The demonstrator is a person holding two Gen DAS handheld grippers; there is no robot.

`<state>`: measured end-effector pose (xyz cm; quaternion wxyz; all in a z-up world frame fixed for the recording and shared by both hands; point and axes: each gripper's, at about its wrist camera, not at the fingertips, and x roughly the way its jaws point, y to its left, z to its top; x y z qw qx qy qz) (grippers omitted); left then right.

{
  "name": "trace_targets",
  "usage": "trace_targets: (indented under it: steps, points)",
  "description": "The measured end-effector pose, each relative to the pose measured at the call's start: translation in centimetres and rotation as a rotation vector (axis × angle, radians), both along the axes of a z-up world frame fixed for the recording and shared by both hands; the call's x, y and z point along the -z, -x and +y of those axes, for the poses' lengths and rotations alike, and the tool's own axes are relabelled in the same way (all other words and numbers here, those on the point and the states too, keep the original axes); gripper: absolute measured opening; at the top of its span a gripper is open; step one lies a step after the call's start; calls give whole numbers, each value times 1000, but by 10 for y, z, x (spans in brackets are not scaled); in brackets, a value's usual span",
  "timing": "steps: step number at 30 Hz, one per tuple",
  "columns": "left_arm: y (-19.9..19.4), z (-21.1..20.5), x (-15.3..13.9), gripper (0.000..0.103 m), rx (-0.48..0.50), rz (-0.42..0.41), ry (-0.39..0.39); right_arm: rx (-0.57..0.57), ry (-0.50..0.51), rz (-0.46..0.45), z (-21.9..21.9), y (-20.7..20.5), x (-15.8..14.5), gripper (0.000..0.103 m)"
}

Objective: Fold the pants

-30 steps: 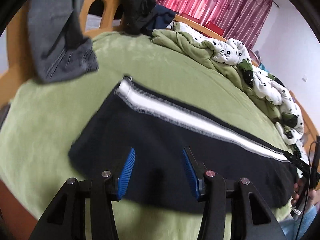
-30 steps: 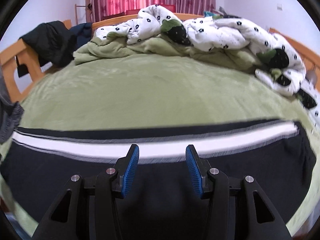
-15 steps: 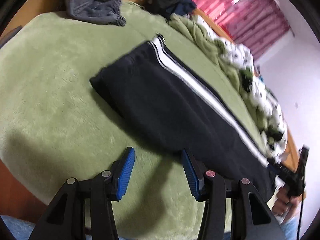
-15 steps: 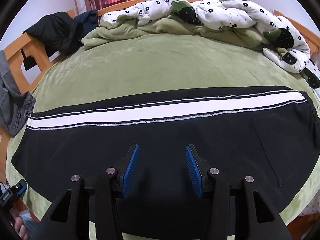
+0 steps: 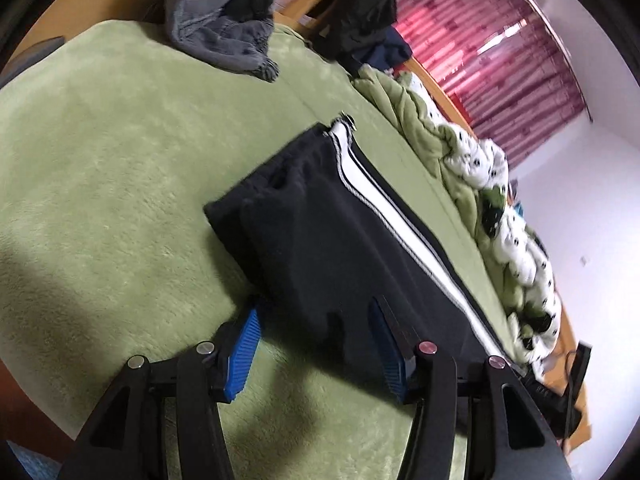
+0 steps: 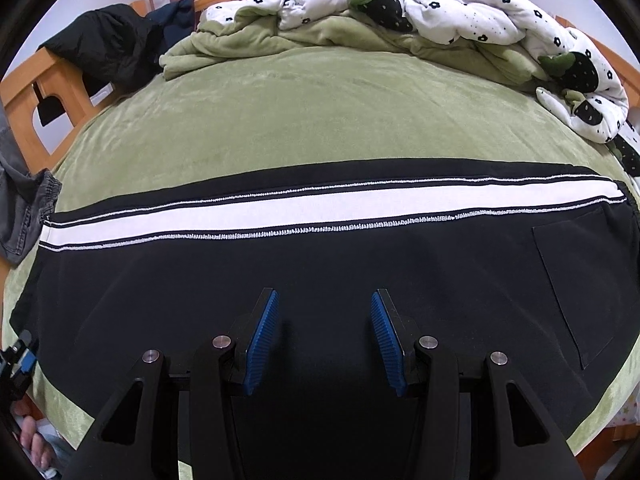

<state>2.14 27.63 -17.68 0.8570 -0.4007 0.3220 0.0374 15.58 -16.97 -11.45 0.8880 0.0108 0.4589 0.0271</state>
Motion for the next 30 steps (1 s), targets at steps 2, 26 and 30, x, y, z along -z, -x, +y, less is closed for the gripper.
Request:
trace_targets:
  steps: [2, 26, 30]
  points:
    - [7, 8, -1, 51, -54, -4, 15, -5, 5, 0, 2, 0, 0, 48]
    - [-20, 36, -10, 19, -163, 32, -100, -148, 135, -57, 39, 15, 2, 48]
    - [-12, 49, 8, 28, -168, 18, 26, -145, 106, -38, 37, 12, 4, 48]
